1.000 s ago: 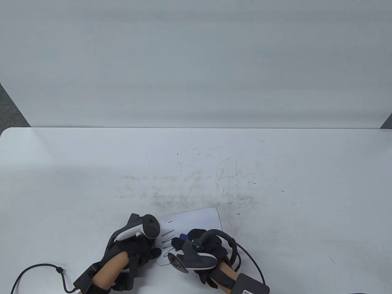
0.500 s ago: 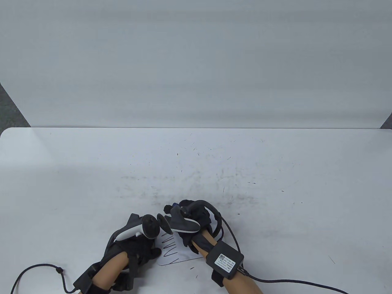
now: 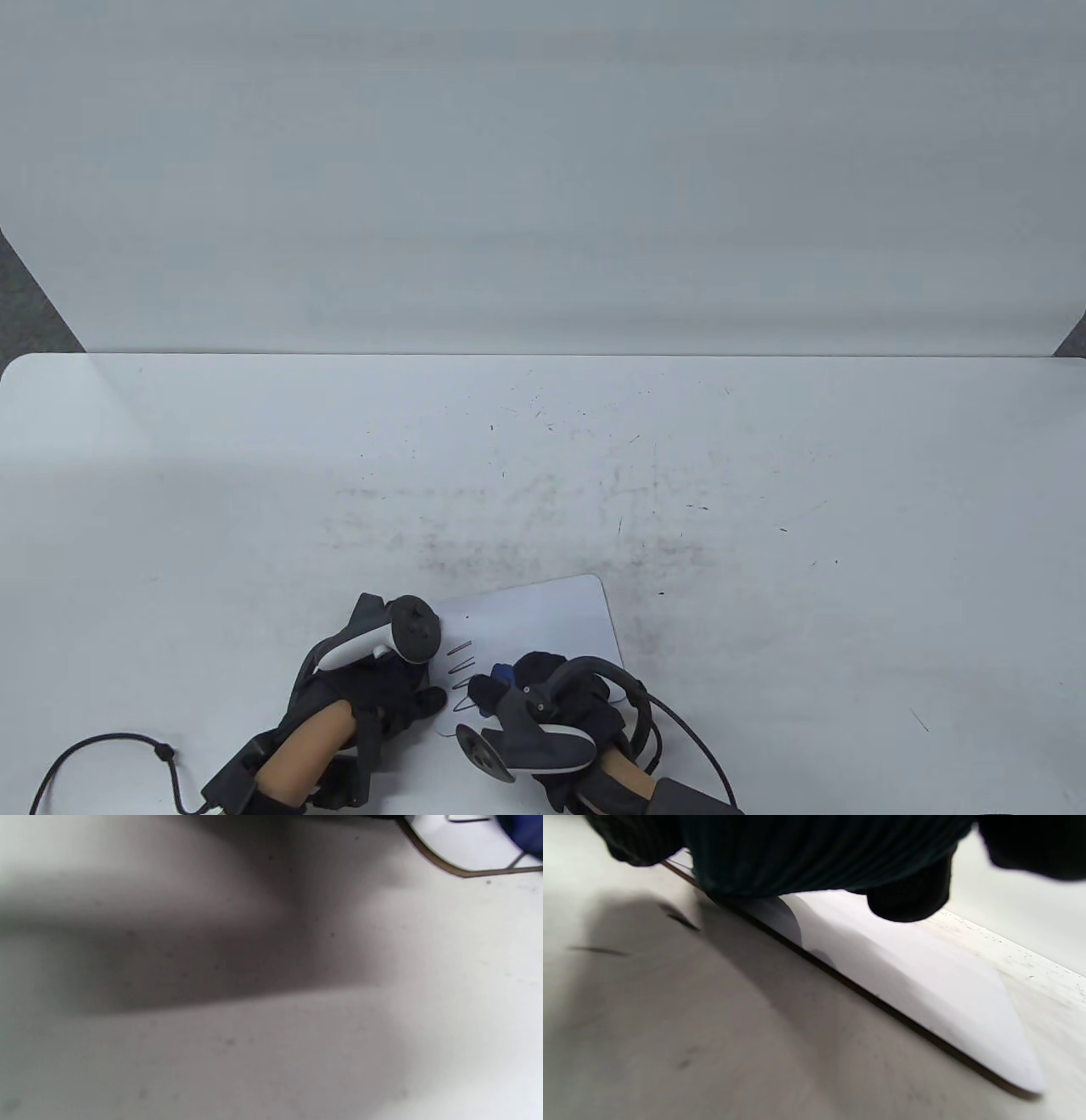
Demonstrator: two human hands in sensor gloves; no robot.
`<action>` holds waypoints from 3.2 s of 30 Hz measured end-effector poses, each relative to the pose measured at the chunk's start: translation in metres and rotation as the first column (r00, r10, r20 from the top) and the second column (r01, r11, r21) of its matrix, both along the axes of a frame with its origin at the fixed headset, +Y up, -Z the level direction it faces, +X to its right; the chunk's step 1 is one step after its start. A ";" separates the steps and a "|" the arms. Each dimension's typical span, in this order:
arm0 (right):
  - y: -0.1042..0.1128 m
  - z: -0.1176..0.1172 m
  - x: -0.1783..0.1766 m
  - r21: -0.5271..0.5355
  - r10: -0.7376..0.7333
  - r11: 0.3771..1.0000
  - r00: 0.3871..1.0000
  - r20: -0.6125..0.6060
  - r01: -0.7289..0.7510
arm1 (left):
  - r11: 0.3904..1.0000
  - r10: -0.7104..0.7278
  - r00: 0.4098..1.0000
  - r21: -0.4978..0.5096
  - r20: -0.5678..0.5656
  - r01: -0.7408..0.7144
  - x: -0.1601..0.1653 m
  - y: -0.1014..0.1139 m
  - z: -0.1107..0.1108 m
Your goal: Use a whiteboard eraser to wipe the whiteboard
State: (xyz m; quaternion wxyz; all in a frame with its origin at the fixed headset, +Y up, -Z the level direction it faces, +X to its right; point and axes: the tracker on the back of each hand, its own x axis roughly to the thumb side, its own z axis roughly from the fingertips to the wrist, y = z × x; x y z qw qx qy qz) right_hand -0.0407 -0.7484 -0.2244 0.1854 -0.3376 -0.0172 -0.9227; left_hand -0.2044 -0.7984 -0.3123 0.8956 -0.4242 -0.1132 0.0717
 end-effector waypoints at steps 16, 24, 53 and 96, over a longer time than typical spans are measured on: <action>-0.003 -0.109 -0.021 0.011 -0.077 0.997 0.991 0.113 0.076 | 0.999 0.043 0.999 -0.026 -0.009 -0.043 -0.004 -0.002 0.000; -0.003 -0.119 -0.035 0.024 -0.082 0.997 0.988 0.133 0.080 | 0.999 0.037 0.999 -0.019 -0.010 -0.037 -0.004 -0.002 0.000; -0.003 -0.080 -0.017 -0.022 -0.090 0.996 0.995 0.034 0.091 | 0.999 0.024 1.000 -0.026 -0.010 -0.025 -0.004 -0.002 0.000; -0.012 -0.090 -0.029 0.012 -0.131 0.991 0.990 0.057 0.131 | 0.998 0.059 0.998 -0.020 -0.024 -0.060 -0.008 -0.005 0.001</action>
